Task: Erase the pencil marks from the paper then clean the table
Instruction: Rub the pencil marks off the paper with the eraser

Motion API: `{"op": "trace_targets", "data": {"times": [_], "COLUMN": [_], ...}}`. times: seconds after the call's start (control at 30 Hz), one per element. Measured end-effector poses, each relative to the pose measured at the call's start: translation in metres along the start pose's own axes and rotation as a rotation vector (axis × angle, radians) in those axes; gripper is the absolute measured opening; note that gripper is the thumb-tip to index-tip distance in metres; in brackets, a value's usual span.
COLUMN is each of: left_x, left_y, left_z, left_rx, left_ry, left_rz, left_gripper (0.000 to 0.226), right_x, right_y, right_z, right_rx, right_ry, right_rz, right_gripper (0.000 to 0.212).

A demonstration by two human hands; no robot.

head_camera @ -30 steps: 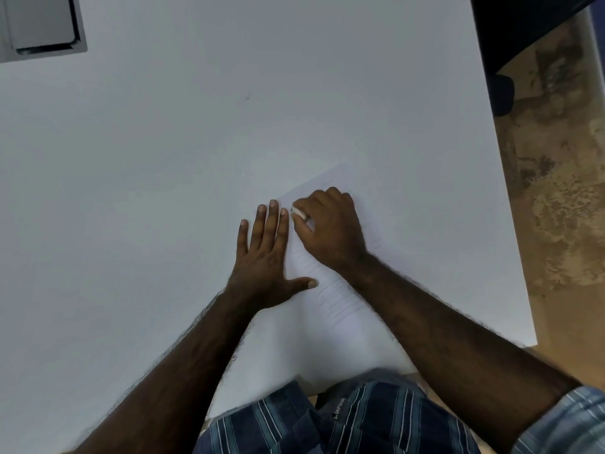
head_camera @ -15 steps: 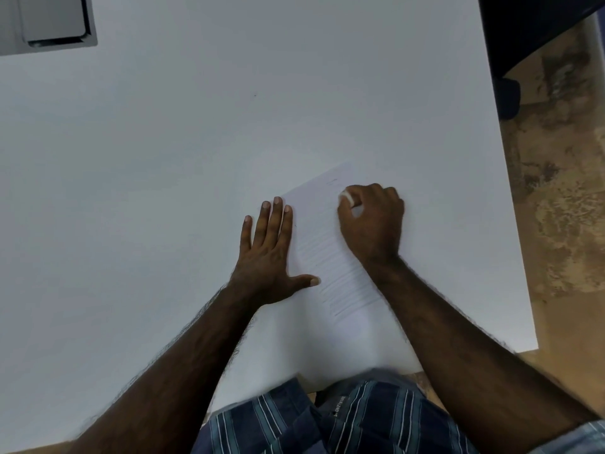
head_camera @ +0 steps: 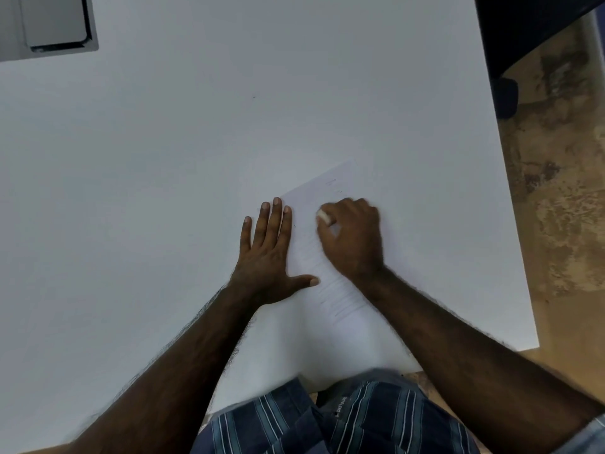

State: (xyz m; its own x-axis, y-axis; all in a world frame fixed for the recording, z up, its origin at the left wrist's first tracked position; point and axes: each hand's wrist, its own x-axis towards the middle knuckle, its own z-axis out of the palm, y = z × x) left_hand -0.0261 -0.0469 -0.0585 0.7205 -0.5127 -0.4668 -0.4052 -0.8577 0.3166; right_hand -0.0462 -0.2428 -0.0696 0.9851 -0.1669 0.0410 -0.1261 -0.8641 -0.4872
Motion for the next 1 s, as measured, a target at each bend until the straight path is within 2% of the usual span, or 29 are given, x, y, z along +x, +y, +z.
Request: {"op": "trace_targets", "data": {"times": [0.07, 0.1, 0.2, 0.23, 0.27, 0.37, 0.4, 0.43, 0.57, 0.63, 0.73, 0.77, 0.8, 0.9, 0.93, 1.0], "left_x": [0.0, 0.0, 0.001, 0.001, 0.0, 0.001, 0.001, 0.001, 0.002, 0.001, 0.001, 0.001, 0.001, 0.002, 0.001, 0.001], "left_y": [0.0, 0.001, 0.001, 0.001, 0.0, 0.0, 0.0, 0.0, 0.001, 0.0, 0.0, 0.0, 0.0, 0.0, 0.0, 0.0], "left_z": [0.0, 0.0, -0.001, 0.0, 0.0, 0.0, 0.0, 0.0, 0.001, 0.001, 0.0, 0.001, 0.001, 0.001, 0.001, 0.002], "left_rx": [0.001, -0.005, -0.013, -0.012, -0.01, 0.003, 0.002, -0.003, -0.011, -0.014, -0.007, -0.009, -0.011, -0.01, -0.006, -0.007], "left_ry": [-0.006, -0.005, -0.004, -0.002, -0.002, -0.009, -0.008, -0.006, -0.009, -0.003, 0.001, 0.003, 0.005, 0.004, 0.004, 0.007], "left_rz": [0.0, 0.001, 0.004, 0.005, 0.005, -0.002, -0.002, -0.002, 0.0, 0.0, -0.003, -0.001, 0.0, 0.002, 0.002, 0.005], "left_gripper": [0.138, 0.138, 0.138, 0.138, 0.138, 0.138, 0.138, 0.138, 0.139, 0.138, 0.138, 0.138, 0.138, 0.139, 0.139, 0.139], "right_x": [-0.005, -0.001, 0.014, 0.014, 0.012, -0.004, -0.004, -0.001, 0.012, 0.007, -0.005, -0.001, 0.004, 0.019, 0.02, 0.014], "right_y": [0.001, 0.006, 0.017, 0.016, 0.011, -0.004, -0.002, 0.002, 0.011, 0.0, -0.007, -0.001, 0.006, 0.019, 0.017, 0.007], "right_z": [0.001, -0.003, -0.015, -0.014, -0.01, 0.002, 0.001, -0.002, -0.006, 0.003, 0.008, 0.005, 0.001, -0.009, -0.008, -0.001], "right_rx": [-0.027, -0.043, -0.035, -0.022, -0.023, -0.02, -0.03, -0.037, 0.029, 0.084, 0.075, 0.042, 0.016, 0.032, 0.041, 0.066], "right_ry": [-0.097, -0.07, 0.173, 0.203, 0.175, -0.047, -0.07, -0.052, 0.181, 0.14, -0.05, -0.058, -0.021, 0.211, 0.241, 0.152], "right_rz": [-0.14, -0.118, 0.214, 0.255, 0.213, -0.118, -0.156, -0.126, 0.284, 0.226, -0.054, -0.076, -0.034, 0.281, 0.309, 0.175], "right_gripper": [0.016, 0.015, 0.011, 0.011, 0.011, 0.016, 0.018, 0.018, 0.012, 0.009, 0.014, 0.014, 0.013, 0.013, 0.013, 0.011]}}
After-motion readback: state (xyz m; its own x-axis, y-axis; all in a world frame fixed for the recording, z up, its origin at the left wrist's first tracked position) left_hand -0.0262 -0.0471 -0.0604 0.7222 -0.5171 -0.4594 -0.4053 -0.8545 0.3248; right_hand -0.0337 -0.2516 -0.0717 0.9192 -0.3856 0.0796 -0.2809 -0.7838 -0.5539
